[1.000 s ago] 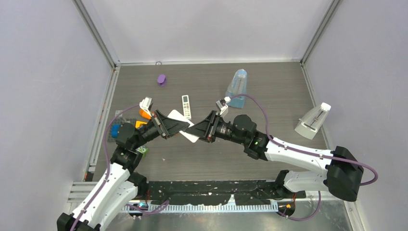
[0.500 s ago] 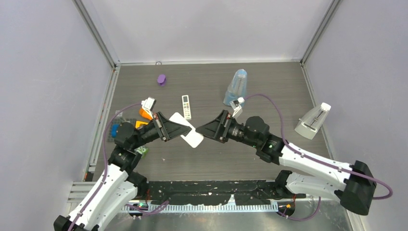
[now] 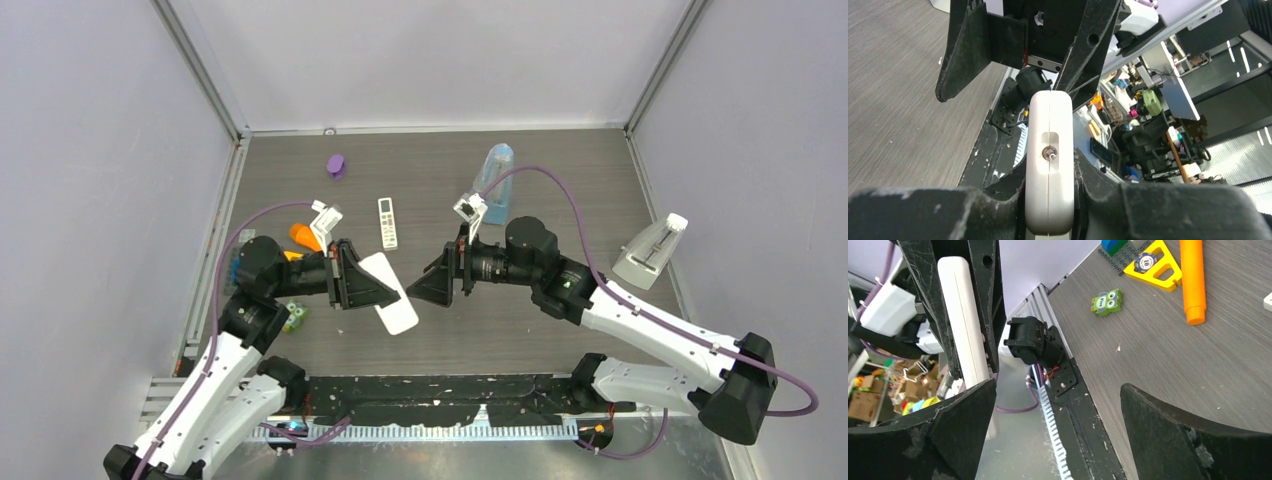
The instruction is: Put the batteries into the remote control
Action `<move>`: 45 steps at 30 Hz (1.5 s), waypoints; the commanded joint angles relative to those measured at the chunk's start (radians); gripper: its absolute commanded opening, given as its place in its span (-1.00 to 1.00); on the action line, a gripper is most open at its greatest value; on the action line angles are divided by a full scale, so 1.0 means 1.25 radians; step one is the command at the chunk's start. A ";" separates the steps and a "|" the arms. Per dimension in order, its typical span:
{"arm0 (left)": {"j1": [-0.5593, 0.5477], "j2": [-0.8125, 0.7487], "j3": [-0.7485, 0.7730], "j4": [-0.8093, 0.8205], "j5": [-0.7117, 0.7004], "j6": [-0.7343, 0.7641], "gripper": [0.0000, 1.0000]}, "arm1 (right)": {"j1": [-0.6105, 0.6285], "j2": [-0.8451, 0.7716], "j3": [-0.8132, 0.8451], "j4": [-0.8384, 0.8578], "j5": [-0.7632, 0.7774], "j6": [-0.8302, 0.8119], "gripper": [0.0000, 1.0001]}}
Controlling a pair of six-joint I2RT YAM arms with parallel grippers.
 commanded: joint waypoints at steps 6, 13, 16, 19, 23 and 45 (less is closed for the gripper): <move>0.000 0.032 0.050 -0.065 0.014 0.106 -1.00 | 0.010 -0.075 0.016 0.023 0.056 -0.047 0.99; 0.000 0.052 0.055 -0.040 0.011 0.095 -1.00 | 0.035 -0.046 0.022 0.038 -0.041 -0.065 0.96; 0.000 0.057 0.058 -0.030 0.018 0.090 -1.00 | 0.060 -0.011 0.048 -0.004 -0.059 -0.110 0.96; 0.000 0.059 0.053 -0.012 0.028 0.084 -1.00 | 0.080 0.035 0.069 -0.014 -0.074 -0.130 0.99; 0.000 0.058 0.045 0.000 0.035 0.077 -1.00 | 0.094 0.078 0.088 -0.015 -0.080 -0.143 0.82; 0.000 0.053 0.015 0.035 0.046 0.062 -0.58 | 0.104 0.112 0.068 0.057 -0.014 -0.020 -0.87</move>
